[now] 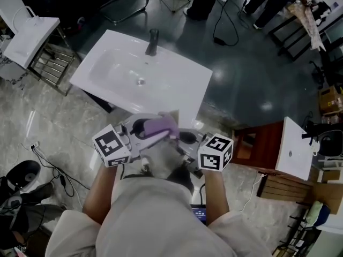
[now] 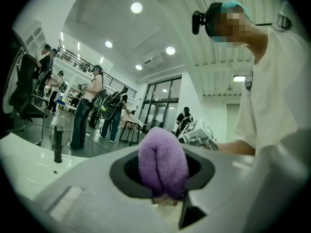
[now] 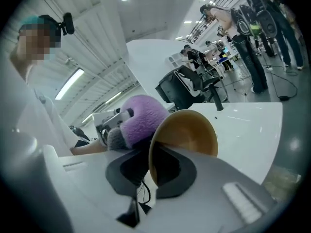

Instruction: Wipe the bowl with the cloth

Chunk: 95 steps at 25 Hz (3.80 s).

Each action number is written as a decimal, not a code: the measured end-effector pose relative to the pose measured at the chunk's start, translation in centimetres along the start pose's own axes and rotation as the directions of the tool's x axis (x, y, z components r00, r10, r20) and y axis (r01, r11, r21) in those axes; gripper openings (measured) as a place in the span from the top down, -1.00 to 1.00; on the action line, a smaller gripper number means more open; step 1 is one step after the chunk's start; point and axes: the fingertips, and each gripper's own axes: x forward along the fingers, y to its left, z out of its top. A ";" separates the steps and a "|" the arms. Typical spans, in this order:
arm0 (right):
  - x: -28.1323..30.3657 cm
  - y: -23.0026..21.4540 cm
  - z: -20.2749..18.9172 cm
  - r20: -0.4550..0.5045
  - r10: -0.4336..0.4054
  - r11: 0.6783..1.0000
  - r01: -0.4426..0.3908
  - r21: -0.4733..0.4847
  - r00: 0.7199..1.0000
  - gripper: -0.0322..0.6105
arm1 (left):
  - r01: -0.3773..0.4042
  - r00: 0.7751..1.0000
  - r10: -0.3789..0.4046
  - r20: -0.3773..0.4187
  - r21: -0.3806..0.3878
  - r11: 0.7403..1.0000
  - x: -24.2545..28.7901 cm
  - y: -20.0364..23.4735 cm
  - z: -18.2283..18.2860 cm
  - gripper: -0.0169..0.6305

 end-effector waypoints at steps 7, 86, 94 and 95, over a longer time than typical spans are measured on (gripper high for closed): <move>-0.5 2.7 -0.6 -0.020 0.090 0.996 -0.090 -0.015 0.996 0.86 | -0.040 0.999 0.041 -0.017 0.041 0.998 -0.1 0.5 0.8 0.59; -1.9 3.6 1.2 0.138 -0.046 0.999 0.045 0.013 0.989 0.86 | -0.234 0.952 0.275 -0.133 0.264 0.936 -2.6 -1.8 -1.5 0.59; -2.4 7.2 2.2 0.166 0.091 0.996 -0.088 -0.029 0.982 0.86 | -0.320 0.918 0.372 -0.140 0.292 0.901 -3.0 0.5 -1.5 0.59; -2.7 7.3 2.7 0.185 0.094 0.996 -0.091 -0.026 0.978 0.86 | -0.309 0.918 0.365 -0.154 0.299 0.903 -2.9 0.3 -1.9 0.59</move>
